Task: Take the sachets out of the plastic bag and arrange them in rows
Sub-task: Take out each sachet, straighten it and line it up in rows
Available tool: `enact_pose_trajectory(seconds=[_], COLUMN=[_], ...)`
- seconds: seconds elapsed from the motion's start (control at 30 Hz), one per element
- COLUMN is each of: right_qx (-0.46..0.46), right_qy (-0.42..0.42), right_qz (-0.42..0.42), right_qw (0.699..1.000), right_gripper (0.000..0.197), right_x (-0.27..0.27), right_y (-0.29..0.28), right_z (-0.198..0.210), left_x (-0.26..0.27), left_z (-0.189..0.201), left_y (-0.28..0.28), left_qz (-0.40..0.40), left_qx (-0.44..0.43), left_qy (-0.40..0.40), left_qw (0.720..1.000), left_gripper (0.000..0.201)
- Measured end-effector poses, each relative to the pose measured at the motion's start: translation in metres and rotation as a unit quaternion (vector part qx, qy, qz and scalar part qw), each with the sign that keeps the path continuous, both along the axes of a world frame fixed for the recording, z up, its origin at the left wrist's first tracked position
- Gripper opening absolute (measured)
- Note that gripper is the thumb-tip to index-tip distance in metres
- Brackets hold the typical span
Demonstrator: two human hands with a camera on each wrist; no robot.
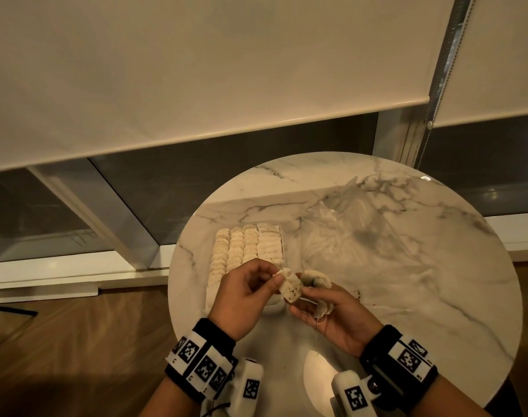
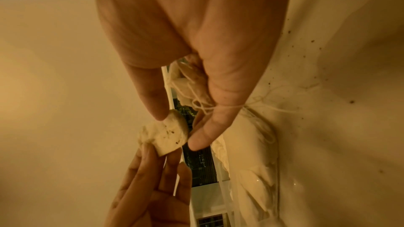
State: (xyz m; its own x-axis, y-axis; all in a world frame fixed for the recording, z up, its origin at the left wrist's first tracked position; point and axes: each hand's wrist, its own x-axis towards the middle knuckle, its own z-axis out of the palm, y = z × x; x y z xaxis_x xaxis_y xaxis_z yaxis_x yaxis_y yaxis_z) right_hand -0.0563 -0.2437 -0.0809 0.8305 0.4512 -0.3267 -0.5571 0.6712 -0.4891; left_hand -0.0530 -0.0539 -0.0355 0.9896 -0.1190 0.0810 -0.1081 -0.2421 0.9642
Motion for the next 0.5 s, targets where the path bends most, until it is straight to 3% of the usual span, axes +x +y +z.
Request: enact_pose_trajectory(seconds=[0.2,0.5], right_qx=[-0.013,-0.024], right_qy=[0.019,0.038], right_qz=[-0.016,-0.029], right_qw=[1.000,0.999], right_gripper=[0.044,0.036], right_x=[0.002,0.003], right_y=[0.000,-0.001], right_z=[-0.003,-0.004], left_x=[0.003,0.030], left_z=[0.004,-0.012], left_y=[0.020,0.061], left_qz=[-0.006,0.035], left_qx=[0.016,0.217], left_qy=[-0.006,0.010], left_qw=[1.000,0.976], left_gripper=[0.007,0.011])
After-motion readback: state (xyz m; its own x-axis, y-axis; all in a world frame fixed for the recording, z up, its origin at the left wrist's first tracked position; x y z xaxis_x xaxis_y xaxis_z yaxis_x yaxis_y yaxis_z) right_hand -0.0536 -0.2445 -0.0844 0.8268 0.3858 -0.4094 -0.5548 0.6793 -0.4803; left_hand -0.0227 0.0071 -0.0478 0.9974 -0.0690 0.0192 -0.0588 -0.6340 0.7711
